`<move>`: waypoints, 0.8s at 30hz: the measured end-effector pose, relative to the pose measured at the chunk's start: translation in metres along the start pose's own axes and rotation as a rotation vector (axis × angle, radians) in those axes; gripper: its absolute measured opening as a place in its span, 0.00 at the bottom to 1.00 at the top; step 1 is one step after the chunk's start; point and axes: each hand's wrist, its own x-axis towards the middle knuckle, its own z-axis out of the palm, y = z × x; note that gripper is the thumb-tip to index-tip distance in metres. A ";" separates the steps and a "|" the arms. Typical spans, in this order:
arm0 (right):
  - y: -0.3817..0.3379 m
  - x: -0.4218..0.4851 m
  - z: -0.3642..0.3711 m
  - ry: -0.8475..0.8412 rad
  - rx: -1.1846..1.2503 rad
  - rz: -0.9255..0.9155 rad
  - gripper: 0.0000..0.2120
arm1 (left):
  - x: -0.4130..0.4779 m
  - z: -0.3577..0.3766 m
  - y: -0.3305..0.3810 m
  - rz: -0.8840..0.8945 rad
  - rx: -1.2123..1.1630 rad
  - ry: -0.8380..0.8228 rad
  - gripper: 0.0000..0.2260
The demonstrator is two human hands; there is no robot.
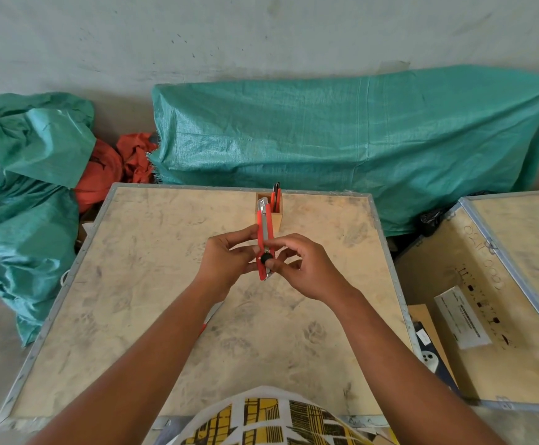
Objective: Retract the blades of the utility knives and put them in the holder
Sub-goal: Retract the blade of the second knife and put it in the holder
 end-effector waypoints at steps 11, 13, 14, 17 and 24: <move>-0.003 0.003 -0.002 0.016 -0.017 0.050 0.09 | 0.002 0.001 0.003 -0.026 -0.003 -0.009 0.16; -0.002 0.002 -0.003 -0.004 -0.002 0.041 0.13 | 0.003 0.000 0.002 -0.020 0.003 -0.007 0.17; -0.001 0.002 -0.003 -0.009 0.003 0.038 0.15 | 0.003 0.000 0.002 -0.014 0.003 -0.009 0.17; 0.000 0.003 -0.003 0.025 -0.013 0.011 0.12 | 0.004 0.000 0.002 -0.006 0.017 -0.007 0.17; 0.001 0.003 0.001 0.114 0.017 0.033 0.11 | 0.010 0.000 0.003 -0.029 0.047 -0.001 0.16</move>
